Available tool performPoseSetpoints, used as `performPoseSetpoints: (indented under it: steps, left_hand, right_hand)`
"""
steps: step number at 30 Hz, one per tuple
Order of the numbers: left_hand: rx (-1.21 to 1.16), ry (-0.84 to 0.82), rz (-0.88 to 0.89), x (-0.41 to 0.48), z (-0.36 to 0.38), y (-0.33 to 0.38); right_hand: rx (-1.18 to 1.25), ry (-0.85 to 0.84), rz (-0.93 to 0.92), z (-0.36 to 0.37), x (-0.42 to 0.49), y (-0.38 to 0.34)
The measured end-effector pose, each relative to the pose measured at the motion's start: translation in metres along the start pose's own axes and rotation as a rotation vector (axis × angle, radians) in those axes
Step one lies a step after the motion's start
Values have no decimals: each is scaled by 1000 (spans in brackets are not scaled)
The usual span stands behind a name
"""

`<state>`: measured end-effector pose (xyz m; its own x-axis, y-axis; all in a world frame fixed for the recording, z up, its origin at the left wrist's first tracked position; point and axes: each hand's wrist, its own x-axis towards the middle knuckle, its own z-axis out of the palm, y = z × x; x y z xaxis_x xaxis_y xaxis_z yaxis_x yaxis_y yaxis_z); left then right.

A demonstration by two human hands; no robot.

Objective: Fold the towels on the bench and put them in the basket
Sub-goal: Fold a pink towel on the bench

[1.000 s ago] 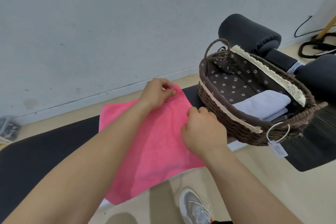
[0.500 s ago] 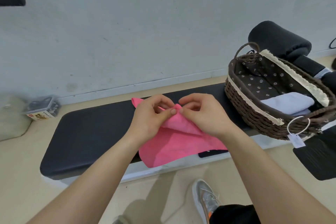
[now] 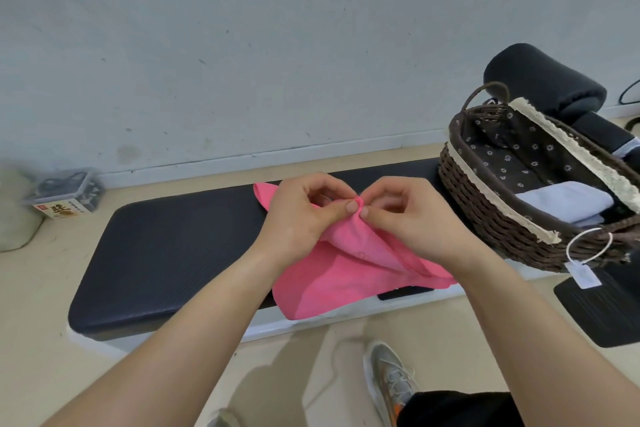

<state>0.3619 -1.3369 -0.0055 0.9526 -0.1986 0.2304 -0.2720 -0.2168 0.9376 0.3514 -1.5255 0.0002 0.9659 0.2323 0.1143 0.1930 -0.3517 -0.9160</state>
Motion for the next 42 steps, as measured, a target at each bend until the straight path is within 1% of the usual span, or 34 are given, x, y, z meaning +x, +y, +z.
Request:
performPoseSetpoints:
  steps: [5,9,12,14,16,18,20,22,26,27,29,31,33,35,37,39,40,42]
  left_hand:
    - [-29,18,-36,0,3,0]
    - [8,22,-29,-3,4,-1]
    - [85,-60,-12,-4,3,-2]
    - [234,-167,10,-5,-3,-7]
    - [420,-269,-4,-5,-14,-16]
    - [632,-324,-38,-5,-30,-27]
    - [848,-322,-53,-6,-48,-37]
    - [1007,-287,-74,-6,-67,-44]
    - [1133,-244,-147,-9,-104,-60]
    - [1124,-234,-147,-12,-111,-62]
    - [950,-185,-159,-18,-123,-63]
    - [742,-91,-177,-25,-133,-59]
    - [610,24,-150,-28,-144,-52]
    - [429,142,-124,-33,-154,-42]
    - [244,216,-114,-41,-160,-32]
    - [63,222,-130,-49,-165,-25]
    - [-6,221,-146,-53,-166,-23]
    - [-52,255,-153,-58,-169,-20]
  right_hand:
    - [4,-16,-41,-1,1,4]
    - [-123,-33,-67,2,-2,8]
    - [-152,-32,-84,3,-2,9]
    - [-93,-43,-62,4,-4,8]
    - [-23,-46,-40,3,-6,8]
    - [-9,-37,-39,1,-8,7]
    - [-4,-3,-36,-3,-10,8]
    - [-6,68,-34,-7,-9,13]
    - [-49,231,-3,-8,-6,23]
    - [-53,269,16,-8,-4,24]
    - [-51,322,50,-7,-1,22]
    - [-56,358,75,-6,2,18]
    - [-54,375,99,-4,4,16]
    - [3,370,124,-1,5,11]
    - [179,320,156,4,6,4]
    - [441,188,190,9,7,-2]
    - [544,118,200,10,6,-5]
    - [658,32,189,10,5,-6]
